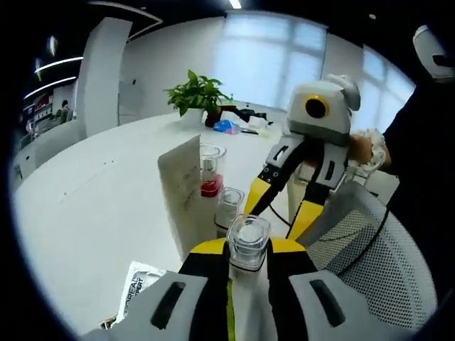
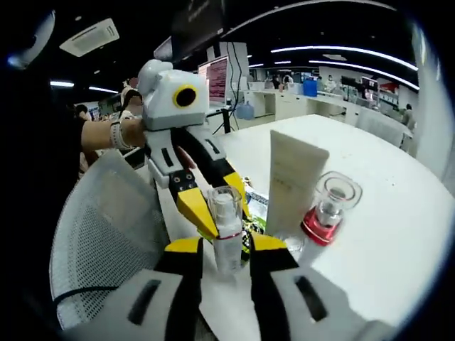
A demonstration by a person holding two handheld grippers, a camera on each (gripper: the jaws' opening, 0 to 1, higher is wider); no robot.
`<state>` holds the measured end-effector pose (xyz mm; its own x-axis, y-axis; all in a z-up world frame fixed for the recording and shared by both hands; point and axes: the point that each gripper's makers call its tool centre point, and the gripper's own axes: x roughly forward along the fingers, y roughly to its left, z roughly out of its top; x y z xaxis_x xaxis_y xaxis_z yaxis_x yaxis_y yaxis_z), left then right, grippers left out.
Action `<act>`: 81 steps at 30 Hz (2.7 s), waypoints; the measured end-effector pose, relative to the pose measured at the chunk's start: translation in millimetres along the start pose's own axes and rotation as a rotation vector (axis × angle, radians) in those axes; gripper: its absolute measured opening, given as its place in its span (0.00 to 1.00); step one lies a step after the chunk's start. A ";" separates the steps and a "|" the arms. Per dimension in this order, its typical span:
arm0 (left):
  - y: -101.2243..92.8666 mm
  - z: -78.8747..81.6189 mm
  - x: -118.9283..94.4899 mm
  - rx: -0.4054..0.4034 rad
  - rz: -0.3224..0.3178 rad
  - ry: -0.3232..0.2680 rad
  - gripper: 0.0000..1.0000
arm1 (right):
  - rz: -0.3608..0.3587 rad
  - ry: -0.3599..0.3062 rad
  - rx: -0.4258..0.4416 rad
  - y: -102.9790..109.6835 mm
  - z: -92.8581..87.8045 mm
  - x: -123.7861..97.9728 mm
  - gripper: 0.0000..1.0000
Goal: Arrange the skincare products in the storage area until every visible bottle or jar stands upright without overlapping.
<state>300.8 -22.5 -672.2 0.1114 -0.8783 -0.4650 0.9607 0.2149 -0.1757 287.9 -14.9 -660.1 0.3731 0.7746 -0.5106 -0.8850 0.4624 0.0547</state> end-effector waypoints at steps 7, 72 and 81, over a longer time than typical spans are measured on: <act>0.3 -4.4 17.0 0.049 0.011 0.045 0.16 | -0.036 0.003 -0.025 -0.2 3.4 -6.3 0.22; 18.7 -17.6 8.2 0.291 0.095 0.221 0.22 | -0.109 0.030 0.028 -10.1 -17.7 -24.4 0.25; 28.7 -26.5 1.3 0.198 0.158 0.215 0.24 | -0.085 0.067 0.040 -13.2 -35.5 -17.9 0.25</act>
<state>321.7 -6.1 -700.8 0.2268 -0.7259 -0.6493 0.9690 0.2355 0.0752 283.0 -50.1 -682.1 0.4257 0.7020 -0.5710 -0.8388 0.5428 0.0420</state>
